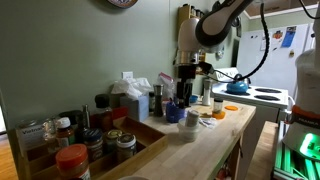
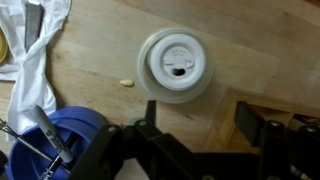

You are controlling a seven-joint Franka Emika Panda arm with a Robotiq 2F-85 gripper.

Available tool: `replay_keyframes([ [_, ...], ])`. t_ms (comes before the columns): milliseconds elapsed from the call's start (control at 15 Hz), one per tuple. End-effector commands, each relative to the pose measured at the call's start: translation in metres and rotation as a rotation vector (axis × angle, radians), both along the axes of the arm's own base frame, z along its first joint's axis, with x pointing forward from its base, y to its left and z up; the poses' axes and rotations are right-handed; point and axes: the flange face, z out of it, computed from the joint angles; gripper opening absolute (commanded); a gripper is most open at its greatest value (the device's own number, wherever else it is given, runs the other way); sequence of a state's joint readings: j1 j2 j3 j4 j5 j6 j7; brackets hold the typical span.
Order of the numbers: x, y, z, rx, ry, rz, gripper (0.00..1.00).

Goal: Pick up the white container of the left and put it in the clear lunch box

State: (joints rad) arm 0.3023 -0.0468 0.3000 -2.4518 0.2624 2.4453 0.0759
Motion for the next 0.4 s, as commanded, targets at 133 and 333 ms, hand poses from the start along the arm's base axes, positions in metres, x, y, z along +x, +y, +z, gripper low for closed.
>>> replay_keyframes([
  [133, -0.004, 0.002, 0.037, 0.088, -0.082, 0.032, 1.00],
  [333, 0.005, 0.007, 0.043, 0.113, -0.097, 0.061, 1.00],
])
